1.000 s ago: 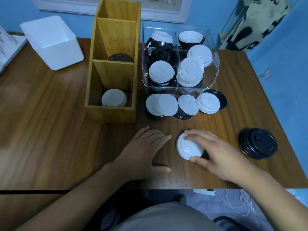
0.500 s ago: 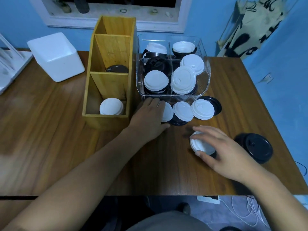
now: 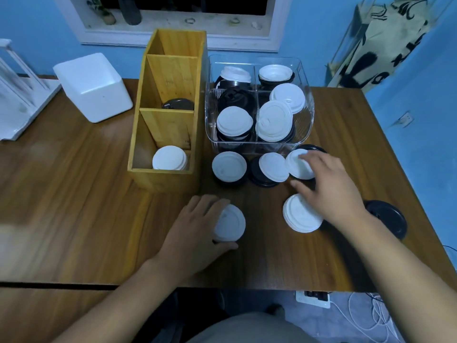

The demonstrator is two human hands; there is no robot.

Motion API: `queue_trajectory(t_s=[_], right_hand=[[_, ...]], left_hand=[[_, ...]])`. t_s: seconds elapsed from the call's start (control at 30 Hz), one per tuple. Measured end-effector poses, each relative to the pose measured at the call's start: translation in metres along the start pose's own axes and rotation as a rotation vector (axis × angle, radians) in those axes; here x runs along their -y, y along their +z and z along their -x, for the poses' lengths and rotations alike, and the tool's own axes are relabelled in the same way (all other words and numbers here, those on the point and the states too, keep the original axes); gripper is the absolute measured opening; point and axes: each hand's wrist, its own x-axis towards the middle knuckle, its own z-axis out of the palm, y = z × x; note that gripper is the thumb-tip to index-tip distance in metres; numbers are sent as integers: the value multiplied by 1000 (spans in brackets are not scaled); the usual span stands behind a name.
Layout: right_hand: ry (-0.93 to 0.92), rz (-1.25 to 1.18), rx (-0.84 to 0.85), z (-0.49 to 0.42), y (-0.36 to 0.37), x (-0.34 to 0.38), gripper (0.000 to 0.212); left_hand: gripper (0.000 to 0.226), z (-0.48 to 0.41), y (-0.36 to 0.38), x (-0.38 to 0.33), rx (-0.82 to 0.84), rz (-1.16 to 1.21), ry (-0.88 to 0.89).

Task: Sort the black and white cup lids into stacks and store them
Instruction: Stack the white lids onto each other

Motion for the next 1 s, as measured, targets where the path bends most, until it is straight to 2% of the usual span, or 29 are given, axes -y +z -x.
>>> queue_trajectory(t_s=[0.1,0.23,0.3,0.43,0.57,0.7,0.87,0.93,1.0], right_hand=[[97,58,54,-20,4,-8,71],[152,40,100,-24,6,-10,69],[151,30,71,-17,-1,-3,71],[-18,-46,-8,29,-13,37,72],[-172,-95,118,85,2,75,64],[-205,64,214,103,25,84,73],[-73,234,222,103,28,92,95],[-98,180,236,106,21,93,93],[-173,63,288,106,14,88,80]], left_hand=[[92,6,7,5,8,38,-59],[93,8,9,10,21,73,-61],[95,9,7,12,46,94,-46],[95,12,1,24,59,102,-6],[87,14,-4,34,47,114,33],[81,13,-2,39,12,114,48],[90,14,5,35,-36,79,-21],[94,16,5,36,-21,81,2],[96,17,2,43,15,114,50]])
